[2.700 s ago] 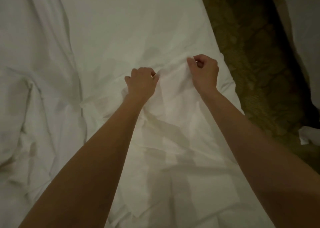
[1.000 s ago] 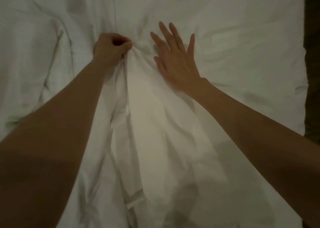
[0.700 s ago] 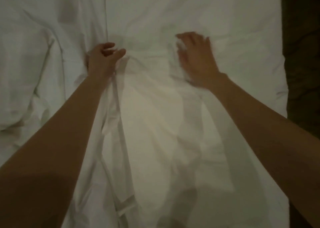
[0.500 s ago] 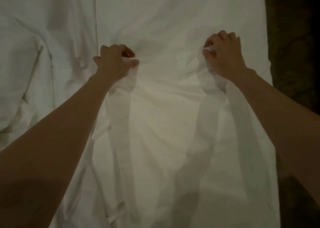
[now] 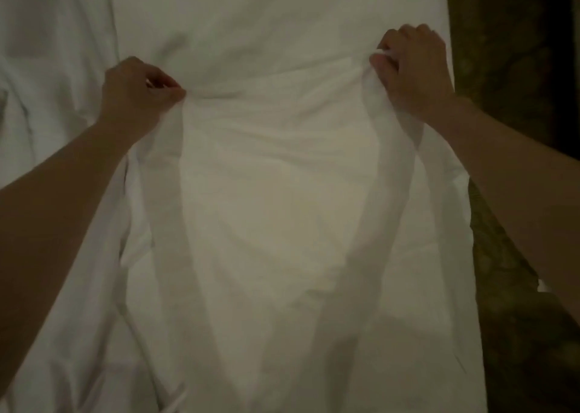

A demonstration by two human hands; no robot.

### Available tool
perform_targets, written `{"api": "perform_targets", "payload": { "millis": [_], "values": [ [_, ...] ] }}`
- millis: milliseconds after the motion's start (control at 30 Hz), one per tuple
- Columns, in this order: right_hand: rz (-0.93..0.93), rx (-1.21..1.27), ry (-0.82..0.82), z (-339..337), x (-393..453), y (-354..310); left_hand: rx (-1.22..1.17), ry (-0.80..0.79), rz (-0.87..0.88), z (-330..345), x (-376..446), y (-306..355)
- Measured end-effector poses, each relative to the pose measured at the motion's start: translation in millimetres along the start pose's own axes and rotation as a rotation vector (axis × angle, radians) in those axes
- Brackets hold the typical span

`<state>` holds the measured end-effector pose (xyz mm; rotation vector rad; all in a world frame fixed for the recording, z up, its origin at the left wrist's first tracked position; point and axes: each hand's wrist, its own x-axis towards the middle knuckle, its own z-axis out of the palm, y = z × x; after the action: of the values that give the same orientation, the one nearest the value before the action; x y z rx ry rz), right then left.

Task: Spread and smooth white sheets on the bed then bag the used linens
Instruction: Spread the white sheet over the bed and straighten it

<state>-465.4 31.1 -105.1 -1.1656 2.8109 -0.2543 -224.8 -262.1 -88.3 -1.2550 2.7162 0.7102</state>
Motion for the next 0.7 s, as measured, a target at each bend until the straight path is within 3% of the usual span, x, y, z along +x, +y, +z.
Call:
{"api": "perform_targets", "payload": {
  "millis": [133, 267, 400, 500, 700],
  "values": [
    [0.130, -0.014, 0.013, 17, -8, -22, -0.237, 0.136, -0.136, 15, -8, -10],
    [-0.007, 0.042, 0.000, 22, -42, -65, -0.577, 0.157, -0.380, 21, -42, -36],
    [-0.202, 0.081, -0.156, 47, -111, -114, -0.743, 0.034, -0.502, 24, -91, -49],
    [-0.179, 0.087, -0.166, 54, -151, -132, -0.843, -0.085, -0.530, 35, -140, -52],
    [-0.211, 0.042, -0.224, 50, -218, -144, -0.933, -0.162, -0.671, 53, -233, -51]
  ]
}}
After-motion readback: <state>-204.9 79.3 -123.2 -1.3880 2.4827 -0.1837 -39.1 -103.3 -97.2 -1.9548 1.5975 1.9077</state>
